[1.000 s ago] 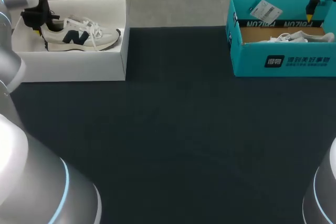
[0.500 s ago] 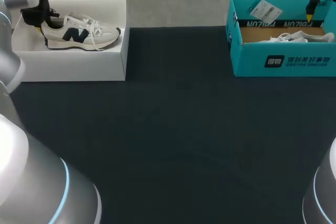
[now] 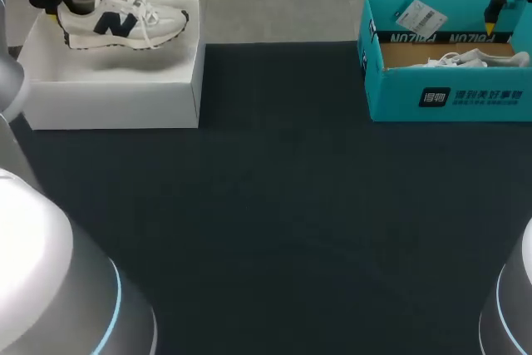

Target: Take the shoe out of the shoebox, open the shoe tongue, remove and reinsert the insole, then place the shoe into the shoebox

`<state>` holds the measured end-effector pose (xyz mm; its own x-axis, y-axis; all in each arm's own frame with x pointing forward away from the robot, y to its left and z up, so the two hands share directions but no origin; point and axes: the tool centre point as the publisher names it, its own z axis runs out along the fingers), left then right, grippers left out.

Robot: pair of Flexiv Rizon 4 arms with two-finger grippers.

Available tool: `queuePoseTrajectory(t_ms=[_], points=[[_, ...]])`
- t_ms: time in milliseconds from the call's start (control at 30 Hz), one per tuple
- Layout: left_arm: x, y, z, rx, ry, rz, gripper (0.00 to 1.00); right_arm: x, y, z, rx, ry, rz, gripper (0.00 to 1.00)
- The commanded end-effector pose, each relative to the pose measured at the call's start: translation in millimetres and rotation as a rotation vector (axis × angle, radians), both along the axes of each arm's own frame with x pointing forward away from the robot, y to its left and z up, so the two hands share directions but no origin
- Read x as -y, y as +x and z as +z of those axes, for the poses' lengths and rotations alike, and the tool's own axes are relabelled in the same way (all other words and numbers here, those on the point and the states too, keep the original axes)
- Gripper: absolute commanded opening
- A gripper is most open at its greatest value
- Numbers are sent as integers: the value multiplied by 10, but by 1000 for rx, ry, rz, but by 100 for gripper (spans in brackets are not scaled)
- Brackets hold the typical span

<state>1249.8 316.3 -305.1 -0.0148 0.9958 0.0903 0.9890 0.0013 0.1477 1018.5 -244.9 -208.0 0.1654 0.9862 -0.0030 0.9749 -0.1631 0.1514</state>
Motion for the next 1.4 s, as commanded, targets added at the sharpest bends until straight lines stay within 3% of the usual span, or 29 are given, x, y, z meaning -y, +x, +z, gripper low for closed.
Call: queuePoseTrajectory(t_ms=[33, 467, 700, 967, 1400], points=[[-56, 0, 491, -365, -19, 33, 0, -2, -8, 0, 2, 1, -1, 100], [-31, 107, 1089, -295, -8, 47, 0, -2, -8, 0, 2, 1, -1, 100], [21, 155, 1205, -285, -39, 41, 0, -2, -8, 0, 2, 1, -1, 100], [11, 75, 1464, -242, -80, 41, 0, -2, -8, 0, 2, 1, -1, 100], [11, 75, 1464, -242, -80, 41, 0, -2, -8, 0, 2, 1, -1, 100]])
